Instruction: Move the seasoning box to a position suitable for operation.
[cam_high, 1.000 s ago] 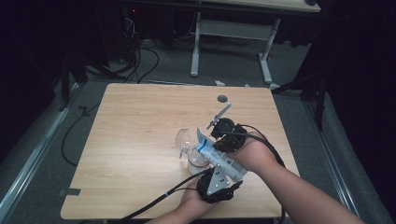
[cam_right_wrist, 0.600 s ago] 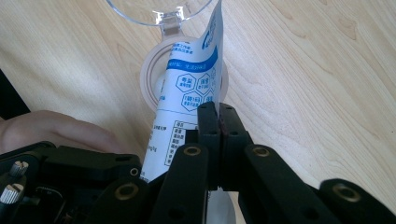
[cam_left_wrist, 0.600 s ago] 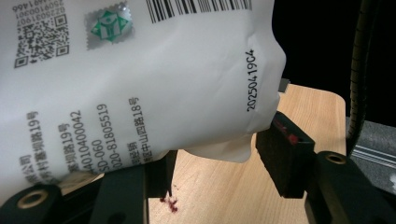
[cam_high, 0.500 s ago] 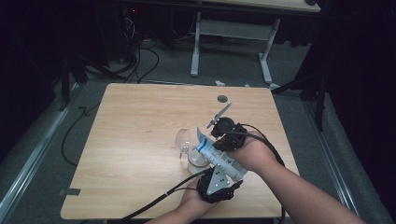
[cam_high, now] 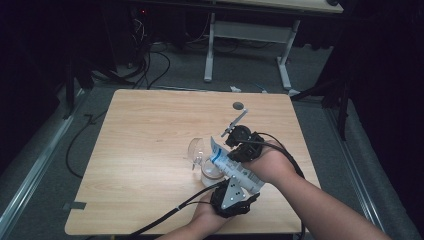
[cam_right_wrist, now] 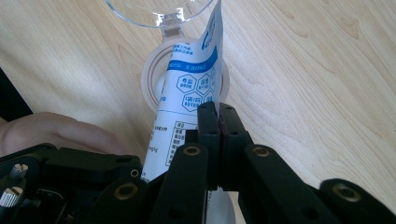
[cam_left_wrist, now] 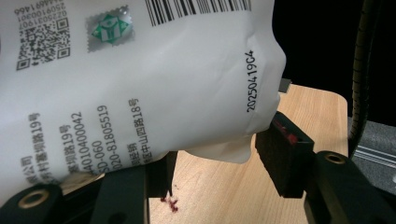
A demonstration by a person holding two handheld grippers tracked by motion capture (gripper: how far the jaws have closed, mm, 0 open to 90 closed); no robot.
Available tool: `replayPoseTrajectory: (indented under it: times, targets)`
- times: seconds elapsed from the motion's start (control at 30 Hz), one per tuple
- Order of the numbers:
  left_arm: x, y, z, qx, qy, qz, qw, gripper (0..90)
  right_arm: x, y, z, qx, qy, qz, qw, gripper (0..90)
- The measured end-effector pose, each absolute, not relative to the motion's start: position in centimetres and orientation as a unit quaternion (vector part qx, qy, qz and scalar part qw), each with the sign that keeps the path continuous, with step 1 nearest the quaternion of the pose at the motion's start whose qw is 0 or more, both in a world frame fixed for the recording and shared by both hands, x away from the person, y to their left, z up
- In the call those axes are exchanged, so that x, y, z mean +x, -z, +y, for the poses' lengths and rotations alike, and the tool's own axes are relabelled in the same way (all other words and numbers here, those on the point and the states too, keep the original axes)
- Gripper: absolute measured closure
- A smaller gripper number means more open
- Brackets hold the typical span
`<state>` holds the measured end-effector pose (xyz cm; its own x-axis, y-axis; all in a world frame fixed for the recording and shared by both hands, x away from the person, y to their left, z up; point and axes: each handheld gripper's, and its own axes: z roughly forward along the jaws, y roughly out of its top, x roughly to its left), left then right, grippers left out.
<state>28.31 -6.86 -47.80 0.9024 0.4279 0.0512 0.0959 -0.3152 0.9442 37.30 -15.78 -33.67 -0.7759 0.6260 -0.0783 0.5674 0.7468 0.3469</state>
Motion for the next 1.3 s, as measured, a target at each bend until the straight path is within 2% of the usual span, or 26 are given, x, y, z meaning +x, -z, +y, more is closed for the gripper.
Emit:
replayPoseTrajectory:
  times: [1.3]
  targets:
    - [28.43,47.53,-6.81,0.792,-0.148,0.169,0.567,50.9,37.43,33.49,-15.69,0.318,-0.156,0.930,0.097,90.0]
